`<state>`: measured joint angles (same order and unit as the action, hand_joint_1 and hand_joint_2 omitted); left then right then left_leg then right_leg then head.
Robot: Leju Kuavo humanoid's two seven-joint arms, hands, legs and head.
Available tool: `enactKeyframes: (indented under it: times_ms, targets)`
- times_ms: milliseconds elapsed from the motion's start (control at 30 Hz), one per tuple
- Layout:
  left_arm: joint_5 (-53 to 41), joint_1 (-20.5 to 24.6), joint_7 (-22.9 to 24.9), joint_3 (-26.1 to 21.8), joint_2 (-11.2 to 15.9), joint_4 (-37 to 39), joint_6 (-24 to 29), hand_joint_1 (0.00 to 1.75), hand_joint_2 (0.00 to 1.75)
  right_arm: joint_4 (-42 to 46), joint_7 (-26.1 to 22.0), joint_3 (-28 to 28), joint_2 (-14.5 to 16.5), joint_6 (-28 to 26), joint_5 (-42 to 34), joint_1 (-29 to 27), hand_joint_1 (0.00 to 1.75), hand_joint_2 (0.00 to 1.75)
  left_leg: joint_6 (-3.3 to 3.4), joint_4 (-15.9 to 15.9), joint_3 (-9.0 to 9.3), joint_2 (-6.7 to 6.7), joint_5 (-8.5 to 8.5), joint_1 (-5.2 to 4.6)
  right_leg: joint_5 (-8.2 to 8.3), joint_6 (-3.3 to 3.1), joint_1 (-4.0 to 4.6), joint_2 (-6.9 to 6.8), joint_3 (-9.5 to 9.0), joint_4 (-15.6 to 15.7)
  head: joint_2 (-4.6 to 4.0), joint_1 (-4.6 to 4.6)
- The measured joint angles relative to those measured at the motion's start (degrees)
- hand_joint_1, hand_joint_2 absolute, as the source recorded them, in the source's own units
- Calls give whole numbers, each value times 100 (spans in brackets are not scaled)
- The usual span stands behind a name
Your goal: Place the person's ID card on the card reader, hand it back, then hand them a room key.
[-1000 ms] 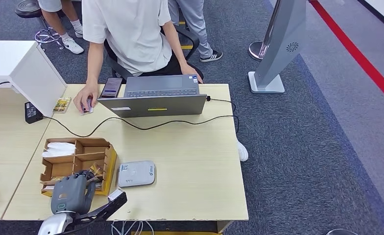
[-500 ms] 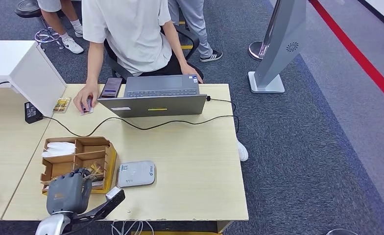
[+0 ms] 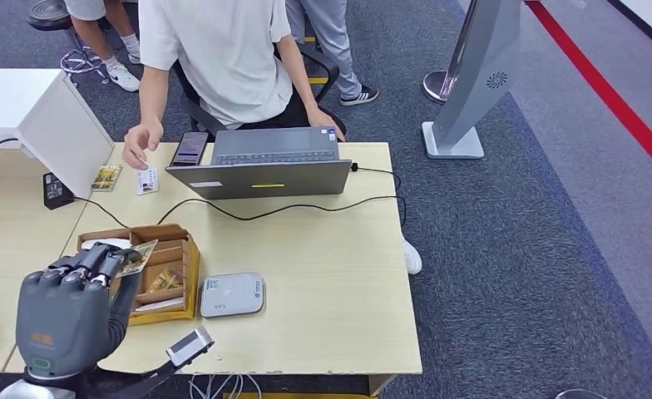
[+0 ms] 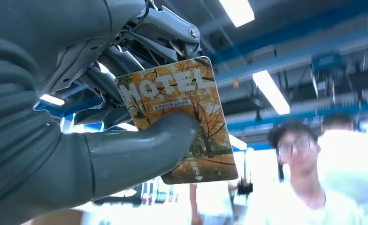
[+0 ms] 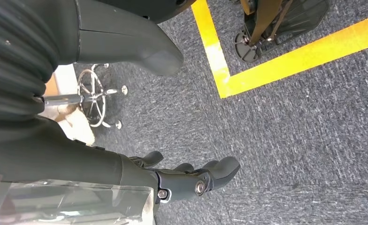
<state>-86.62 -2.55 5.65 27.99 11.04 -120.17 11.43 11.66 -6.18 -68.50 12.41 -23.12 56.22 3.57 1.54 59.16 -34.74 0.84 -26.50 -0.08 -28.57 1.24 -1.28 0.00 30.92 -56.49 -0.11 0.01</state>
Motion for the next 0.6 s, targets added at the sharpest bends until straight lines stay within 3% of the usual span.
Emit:
enactKeyframes:
  times_ms: [133,267,433,600]
  targets:
    - [124,720,299,25,-95,9,-415,175,175,-1,4,22,-1,5,243,2,0,175,4,0,0,-5,9,0,6,3,0,-7,-2,0,0,-3]
    - [81,1858,470,-52,-339,617,-770,175,175,-1,4,154,-2,37,492,22,0,175,11,1,-8,-17,27,-2,23,7,-1,-15,-7,0,0,1]
    - [-56,2517,475,-153,-502,1213,-806,175,175,-1,2,271,-3,71,659,2,0,175,9,3,-11,-3,33,-2,36,2,-1,1,4,0,0,2]
    - [-121,3366,490,-376,-515,2375,-524,175,175,-1,-15,455,-6,135,890,27,0,175,4,4,-12,2,37,-1,39,0,0,5,4,-1,0,4]
